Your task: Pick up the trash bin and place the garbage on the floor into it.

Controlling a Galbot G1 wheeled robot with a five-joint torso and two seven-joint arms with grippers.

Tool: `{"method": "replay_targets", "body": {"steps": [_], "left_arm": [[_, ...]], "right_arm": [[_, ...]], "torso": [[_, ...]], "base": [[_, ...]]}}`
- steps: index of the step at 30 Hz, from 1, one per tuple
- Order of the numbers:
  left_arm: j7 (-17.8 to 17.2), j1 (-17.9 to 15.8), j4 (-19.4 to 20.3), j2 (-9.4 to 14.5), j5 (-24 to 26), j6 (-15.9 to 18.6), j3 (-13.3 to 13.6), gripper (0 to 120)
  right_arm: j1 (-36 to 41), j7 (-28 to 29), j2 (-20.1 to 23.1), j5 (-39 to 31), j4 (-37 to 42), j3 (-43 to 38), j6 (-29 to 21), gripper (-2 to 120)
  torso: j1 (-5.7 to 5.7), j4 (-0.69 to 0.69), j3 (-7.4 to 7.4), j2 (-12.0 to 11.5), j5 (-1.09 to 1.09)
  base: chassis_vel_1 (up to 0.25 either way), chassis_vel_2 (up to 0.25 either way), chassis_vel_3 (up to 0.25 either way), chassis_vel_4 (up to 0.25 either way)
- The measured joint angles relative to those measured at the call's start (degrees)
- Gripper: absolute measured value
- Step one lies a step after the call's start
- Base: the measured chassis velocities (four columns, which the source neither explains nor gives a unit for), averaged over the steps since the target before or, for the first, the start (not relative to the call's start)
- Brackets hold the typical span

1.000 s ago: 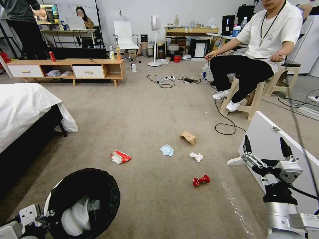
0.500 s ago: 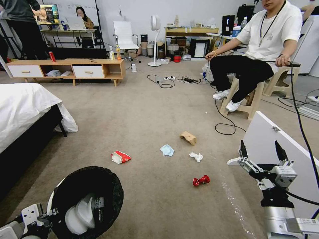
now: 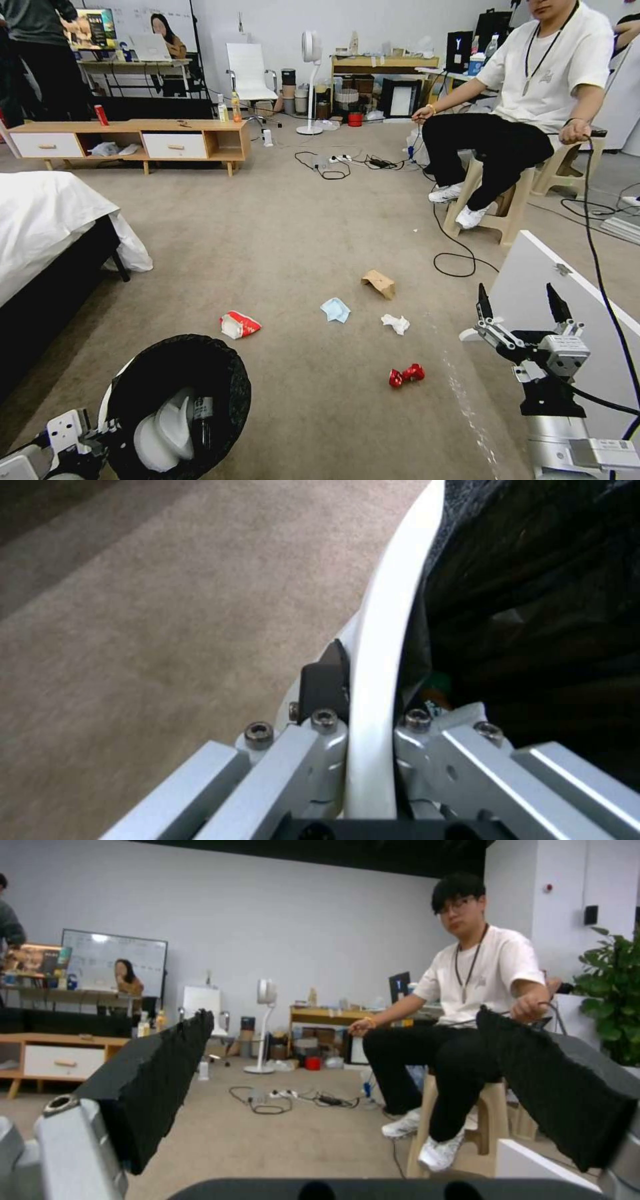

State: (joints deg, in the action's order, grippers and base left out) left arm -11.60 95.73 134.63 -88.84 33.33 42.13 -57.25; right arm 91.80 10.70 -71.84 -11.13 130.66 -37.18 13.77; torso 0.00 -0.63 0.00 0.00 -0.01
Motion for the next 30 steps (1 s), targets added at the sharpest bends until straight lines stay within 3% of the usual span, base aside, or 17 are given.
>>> {"method": "replay_targets", "body": {"steps": [17,30], "left_arm": [[-0.02,0.33,-0.2,0.32,0.4,0.0,-2.98,2],[0.34,0.27,-0.55,0.3,0.59,0.0,-3.53,2]], "right_arm": [[0.1,0.01,0.08,0.13,0.11,0.18,0.01,100],[0.1,-0.05,0.14,-0.02,-0.26,0.43,0.2,100]], "torso": [[0.0,0.01,0.0,0.0,0.02],[0.0,0.0,-0.01,-0.01,0.01]], "base": [[-0.161,0.157,0.166,-0.16],[-0.041,0.034,0.03,-0.045]]}}
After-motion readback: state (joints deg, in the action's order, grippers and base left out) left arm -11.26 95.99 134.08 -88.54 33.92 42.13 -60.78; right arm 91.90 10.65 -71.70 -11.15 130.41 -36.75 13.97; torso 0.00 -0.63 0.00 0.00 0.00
